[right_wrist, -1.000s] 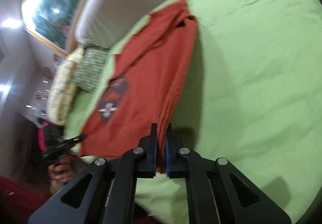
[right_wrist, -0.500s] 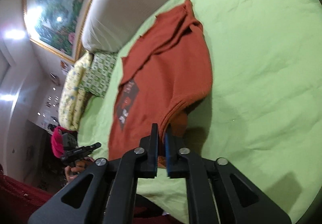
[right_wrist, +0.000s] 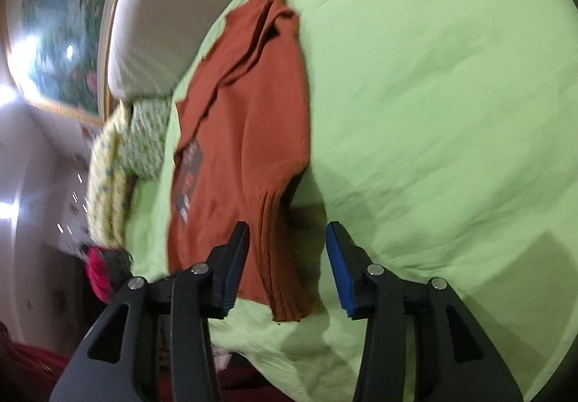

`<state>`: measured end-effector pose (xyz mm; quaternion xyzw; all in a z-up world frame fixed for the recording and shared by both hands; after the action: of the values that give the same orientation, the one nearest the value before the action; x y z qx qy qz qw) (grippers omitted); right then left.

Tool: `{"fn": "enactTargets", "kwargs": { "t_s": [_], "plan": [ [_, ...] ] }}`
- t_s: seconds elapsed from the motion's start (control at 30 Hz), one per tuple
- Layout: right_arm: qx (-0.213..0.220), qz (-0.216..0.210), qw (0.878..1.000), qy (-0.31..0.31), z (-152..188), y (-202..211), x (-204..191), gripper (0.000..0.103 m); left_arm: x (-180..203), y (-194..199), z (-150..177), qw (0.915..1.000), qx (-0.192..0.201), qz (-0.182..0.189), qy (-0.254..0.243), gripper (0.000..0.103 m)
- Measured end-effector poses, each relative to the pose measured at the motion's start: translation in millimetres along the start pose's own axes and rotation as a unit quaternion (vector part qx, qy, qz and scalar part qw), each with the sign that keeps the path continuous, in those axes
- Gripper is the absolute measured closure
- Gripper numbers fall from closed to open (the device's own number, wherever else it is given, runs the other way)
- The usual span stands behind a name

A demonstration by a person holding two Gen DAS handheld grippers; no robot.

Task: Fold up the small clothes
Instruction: 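Grasp the ribbed hem with both grippers and fold it up toward the collar, then release the folded hem with both grippers and lift them away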

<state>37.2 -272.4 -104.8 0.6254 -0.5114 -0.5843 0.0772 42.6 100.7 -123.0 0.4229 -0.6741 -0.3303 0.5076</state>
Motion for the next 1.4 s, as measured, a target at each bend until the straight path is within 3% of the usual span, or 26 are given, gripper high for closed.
{"fn": "enactTargets", "kwargs": {
  "t_s": [0.03,0.07,0.27,0.43,0.5,0.77,0.97,1.13,1.27,1.33,1.4],
  "plan": [
    [-0.004,0.013,1.000,0.023,1,-2,-5,0.065,3,5,0,0.9999,0.015,0.007,-0.003,0.098],
    [-0.008,0.009,0.999,0.030,3,-4,-9,0.098,6,10,-1,0.9995,0.027,0.017,-0.002,0.098],
    [0.016,-0.121,0.990,0.065,3,13,-62,0.097,20,68,-27,0.9901,0.120,0.073,0.008,0.098],
    [0.062,-0.191,0.975,0.090,-44,31,-105,0.097,10,97,-77,0.9800,0.172,0.095,0.032,0.098],
    [0.074,-0.195,0.973,0.102,-69,30,-115,0.097,6,102,-106,0.9769,0.189,0.093,0.033,0.098],
    [0.121,-0.165,0.972,0.113,-230,-24,-144,0.097,-14,92,-279,0.9723,0.221,0.065,0.041,0.098],
    [0.133,-0.091,0.983,0.088,-336,-100,-130,0.097,-36,47,-384,0.9782,0.202,0.016,0.045,0.098],
    [0.134,-0.046,0.987,0.074,-385,-146,-113,0.097,-62,9,-437,0.9805,0.185,-0.013,0.064,0.098],
    [0.123,0.017,0.991,0.055,-410,-178,-87,0.096,-84,-30,-462,0.9842,0.149,-0.039,0.088,0.094],
    [0.094,0.024,0.995,0.008,-413,-193,-65,0.095,-96,-45,-465,0.9845,0.126,-0.025,0.120,0.090],
    [0.069,0.049,0.996,-0.032,-410,-198,-44,0.091,-98,-41,-465,0.9834,0.129,0.000,0.127,0.088]
  ]
}}
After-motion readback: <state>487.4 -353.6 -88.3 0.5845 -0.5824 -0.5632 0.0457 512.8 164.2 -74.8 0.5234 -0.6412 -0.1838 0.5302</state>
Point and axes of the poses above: each gripper's, at about its wrist camera, not at the fingertips, and y roughly against the way its jaws point, x to its right, z to its underside, the point moved 8 cm from there along -y, roughly the way its jaws point, and after that the axes turned 1 degree about y, right-handed, at the moved point
